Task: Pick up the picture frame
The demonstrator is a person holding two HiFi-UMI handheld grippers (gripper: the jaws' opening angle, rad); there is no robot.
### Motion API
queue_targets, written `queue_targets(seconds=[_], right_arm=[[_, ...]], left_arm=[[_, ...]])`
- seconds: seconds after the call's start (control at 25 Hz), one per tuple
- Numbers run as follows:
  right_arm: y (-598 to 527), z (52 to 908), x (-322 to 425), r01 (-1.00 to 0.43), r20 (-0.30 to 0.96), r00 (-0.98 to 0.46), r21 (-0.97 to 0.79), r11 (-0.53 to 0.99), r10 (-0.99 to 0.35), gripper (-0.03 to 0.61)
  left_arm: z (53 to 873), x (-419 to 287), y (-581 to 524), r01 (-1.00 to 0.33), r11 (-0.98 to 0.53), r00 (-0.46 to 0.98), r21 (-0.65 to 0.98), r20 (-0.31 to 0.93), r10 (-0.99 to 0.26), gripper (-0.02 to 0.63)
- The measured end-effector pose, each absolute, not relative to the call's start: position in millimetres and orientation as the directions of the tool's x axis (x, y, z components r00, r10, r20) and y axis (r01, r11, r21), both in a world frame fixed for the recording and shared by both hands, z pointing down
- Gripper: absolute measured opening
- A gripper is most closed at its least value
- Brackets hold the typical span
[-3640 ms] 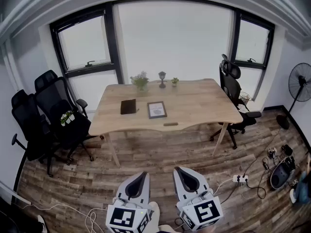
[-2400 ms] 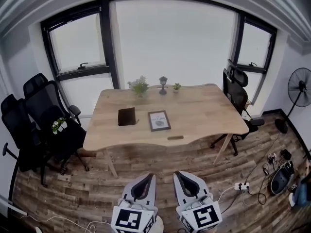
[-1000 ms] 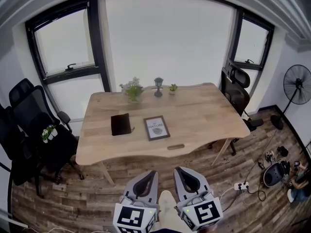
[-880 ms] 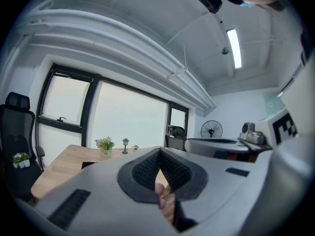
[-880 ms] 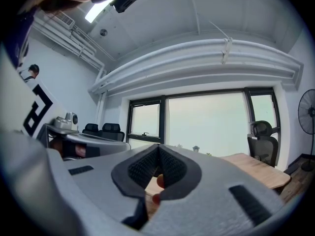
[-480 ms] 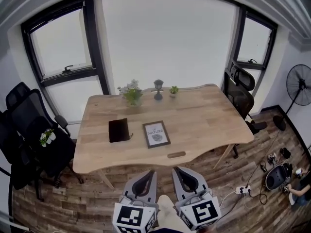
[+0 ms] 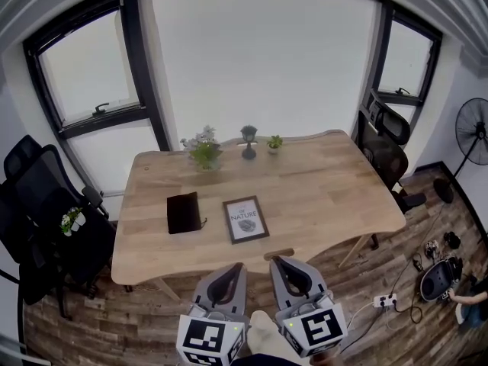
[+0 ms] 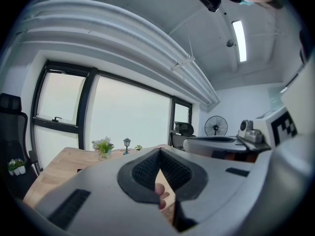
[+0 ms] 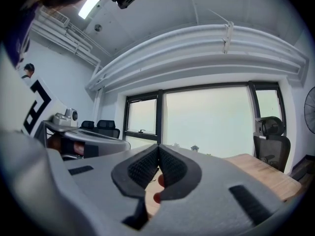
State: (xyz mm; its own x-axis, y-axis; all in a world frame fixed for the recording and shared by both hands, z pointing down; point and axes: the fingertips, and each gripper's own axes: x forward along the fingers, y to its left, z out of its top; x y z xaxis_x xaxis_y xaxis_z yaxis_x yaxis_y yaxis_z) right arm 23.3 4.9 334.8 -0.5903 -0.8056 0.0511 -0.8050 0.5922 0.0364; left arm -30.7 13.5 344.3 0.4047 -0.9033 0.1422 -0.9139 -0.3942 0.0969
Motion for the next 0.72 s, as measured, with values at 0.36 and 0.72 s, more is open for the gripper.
queue_targets(seconds=[0.36,0.72], right_arm=[[-56,339,27,-0.791,0.077,-0.605,0.057,0.609,-0.793,0.000],[-108,353,29,-0.765,0.116,-0.632,0.062,0.641,-0.766,0.000]], left_arm=[[352,-28,-46,-0.925,-0.368,0.378,0.095,0.140,-0.915,0.003],[371,-29,-96,-0.930,-0.336,0.359,0.148,0.180,-0.916,0.003]])
